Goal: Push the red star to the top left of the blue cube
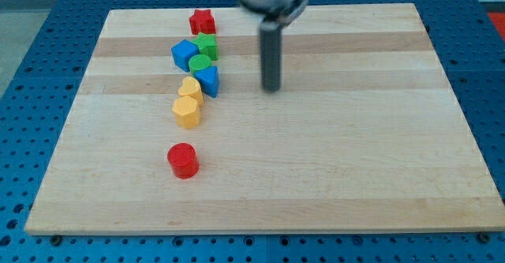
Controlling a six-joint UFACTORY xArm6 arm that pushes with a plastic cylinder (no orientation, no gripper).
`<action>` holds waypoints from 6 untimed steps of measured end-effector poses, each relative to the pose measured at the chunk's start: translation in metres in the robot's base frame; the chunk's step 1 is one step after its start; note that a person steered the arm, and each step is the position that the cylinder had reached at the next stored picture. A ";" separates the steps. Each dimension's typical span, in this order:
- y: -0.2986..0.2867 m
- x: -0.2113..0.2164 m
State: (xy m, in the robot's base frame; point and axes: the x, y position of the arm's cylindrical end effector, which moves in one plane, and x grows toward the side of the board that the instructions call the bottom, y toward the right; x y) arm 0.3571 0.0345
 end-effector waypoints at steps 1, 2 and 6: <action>0.021 -0.117; -0.030 -0.164; -0.202 -0.126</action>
